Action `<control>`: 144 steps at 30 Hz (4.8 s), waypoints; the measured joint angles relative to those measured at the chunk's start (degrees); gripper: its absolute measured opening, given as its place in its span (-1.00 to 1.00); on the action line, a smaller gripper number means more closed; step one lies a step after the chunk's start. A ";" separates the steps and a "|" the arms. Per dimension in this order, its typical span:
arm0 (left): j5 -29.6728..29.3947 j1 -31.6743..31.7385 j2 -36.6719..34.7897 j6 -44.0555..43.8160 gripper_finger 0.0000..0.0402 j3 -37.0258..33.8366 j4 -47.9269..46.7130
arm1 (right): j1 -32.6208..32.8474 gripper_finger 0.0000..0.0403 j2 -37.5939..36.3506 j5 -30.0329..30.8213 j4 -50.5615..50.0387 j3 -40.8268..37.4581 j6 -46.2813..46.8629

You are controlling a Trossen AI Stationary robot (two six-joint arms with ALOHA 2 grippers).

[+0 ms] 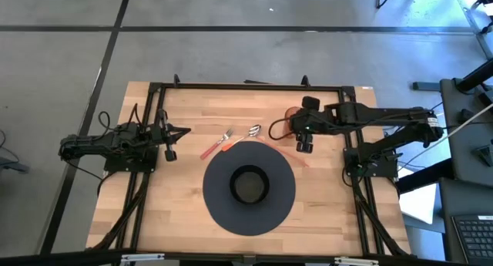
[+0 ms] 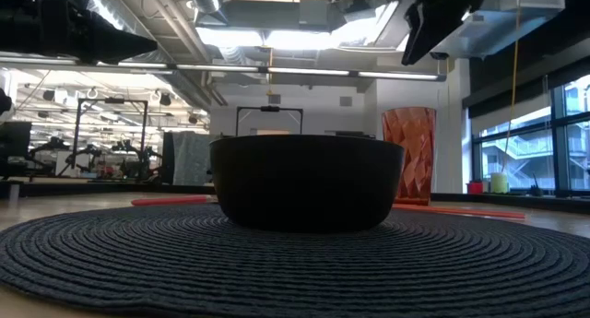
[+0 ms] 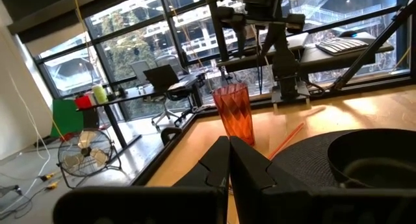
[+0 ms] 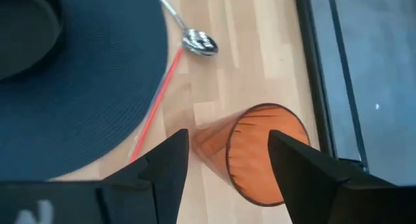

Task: Pick & Place Utensil
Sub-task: Put the orange cup to the top right of the black bowl on the mat

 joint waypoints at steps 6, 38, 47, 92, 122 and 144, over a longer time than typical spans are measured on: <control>0.00 0.00 0.00 -0.02 -0.98 0.00 -0.15 | 0.00 0.04 -0.15 -0.48 -0.35 0.00 -0.15; 0.00 -0.02 0.00 -0.46 -0.98 0.00 -0.15 | -8.78 0.04 0.07 -2.77 -4.47 -0.04 -5.89; -0.11 -0.02 0.00 0.92 -0.98 0.00 -0.11 | -13.17 0.04 0.07 -12.04 -4.09 -0.07 -10.16; 0.00 -0.01 0.17 -0.91 -0.98 -0.02 -0.17 | -16.13 0.04 10.68 -15.36 -5.07 -0.04 -4.87; -0.09 -0.01 0.20 -1.07 -0.98 -0.02 -0.20 | -16.29 -0.26 11.92 -13.59 -1.93 -3.30 -5.30; -0.07 -0.01 0.20 -0.94 -0.98 -0.02 -0.20 | -15.86 -0.94 11.87 -10.80 -7.28 0.84 -7.17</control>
